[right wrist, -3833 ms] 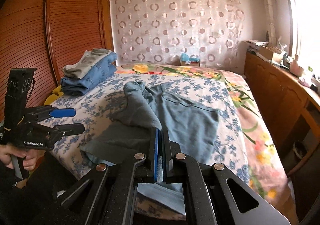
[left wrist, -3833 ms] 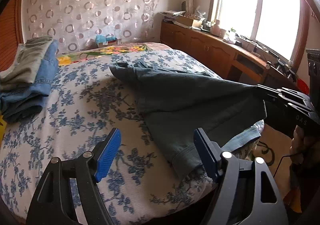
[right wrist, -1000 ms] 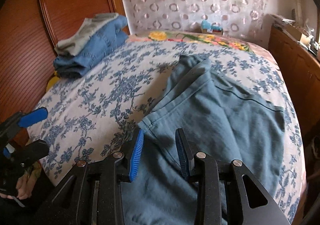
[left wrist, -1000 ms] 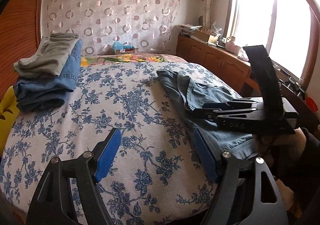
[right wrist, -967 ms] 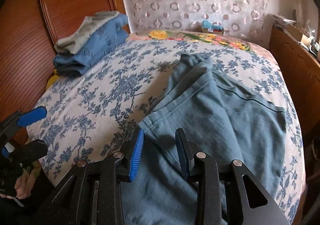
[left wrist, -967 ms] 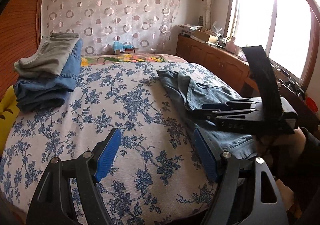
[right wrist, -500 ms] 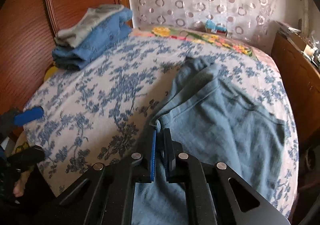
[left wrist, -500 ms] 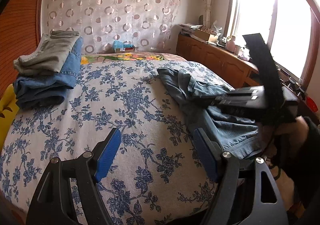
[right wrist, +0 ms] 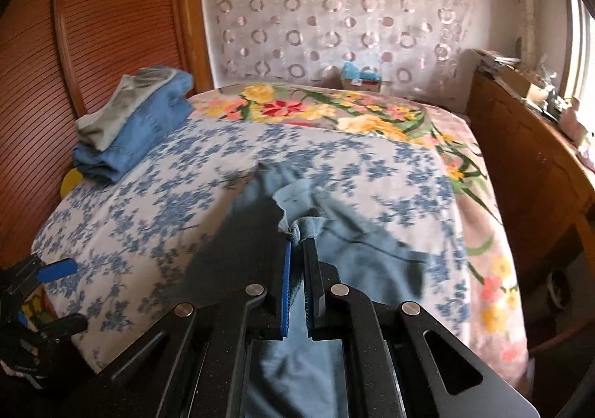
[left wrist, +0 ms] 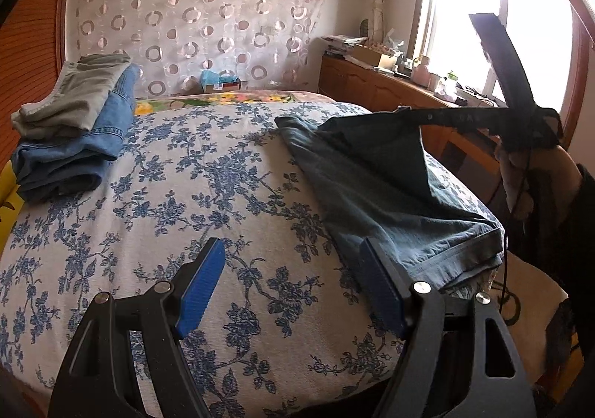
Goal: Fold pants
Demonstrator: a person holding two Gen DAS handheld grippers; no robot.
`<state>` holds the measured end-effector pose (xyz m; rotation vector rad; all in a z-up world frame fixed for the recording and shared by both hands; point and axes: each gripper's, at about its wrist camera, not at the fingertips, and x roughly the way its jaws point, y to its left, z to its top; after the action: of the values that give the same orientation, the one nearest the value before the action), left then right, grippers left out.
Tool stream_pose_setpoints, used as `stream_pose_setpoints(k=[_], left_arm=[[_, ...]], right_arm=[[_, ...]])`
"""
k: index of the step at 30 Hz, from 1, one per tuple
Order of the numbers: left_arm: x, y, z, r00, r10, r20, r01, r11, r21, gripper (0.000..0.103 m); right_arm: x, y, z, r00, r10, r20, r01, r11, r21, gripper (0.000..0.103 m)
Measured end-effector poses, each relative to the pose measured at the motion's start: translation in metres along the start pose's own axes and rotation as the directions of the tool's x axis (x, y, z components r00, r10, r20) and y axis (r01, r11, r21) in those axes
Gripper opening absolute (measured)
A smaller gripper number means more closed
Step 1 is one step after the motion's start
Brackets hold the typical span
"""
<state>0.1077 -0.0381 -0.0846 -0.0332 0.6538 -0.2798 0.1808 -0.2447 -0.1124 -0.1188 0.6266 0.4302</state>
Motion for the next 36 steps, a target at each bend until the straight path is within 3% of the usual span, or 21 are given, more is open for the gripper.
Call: stream_pose_setpoints(k=[18, 27, 29, 34, 36], left_arm=[[0.001, -0.001, -0.002, 1.0, -0.003, -0.005, 0.003, 1.0, -0.002, 0.076], [0.0, -0.003, -0.003, 1.0, -0.004, -0.008, 0.004, 1.0, 0.003, 0.076], [0.001, -0.003, -0.003, 1.0, -0.004, -0.008, 0.004, 1.0, 0.002, 0.076], [0.001, -0.004, -0.003, 1.0, -0.004, -0.009, 0.004, 1.0, 0.003, 0.076], [0.001, -0.006, -0.003, 1.0, -0.004, -0.009, 0.004, 1.0, 0.006, 0.076]], right_arm=[[0.032, -0.042, 0.019, 0.984, -0.16, -0.074, 0.165, 0.984, 0.063, 0.006], [0.04, -0.049, 0.02, 0.978, -0.184, -0.094, 0.195, 0.973, 0.121, 0.006], [0.04, -0.051, 0.018, 0.977, -0.188, -0.105, 0.201, 0.971, 0.127, 0.011], [0.021, -0.044, 0.008, 0.98, -0.182, -0.082, 0.19, 0.976, 0.107, 0.013], [0.01, -0.038, 0.0, 0.982, -0.178, -0.066, 0.184, 0.979, 0.092, 0.019]])
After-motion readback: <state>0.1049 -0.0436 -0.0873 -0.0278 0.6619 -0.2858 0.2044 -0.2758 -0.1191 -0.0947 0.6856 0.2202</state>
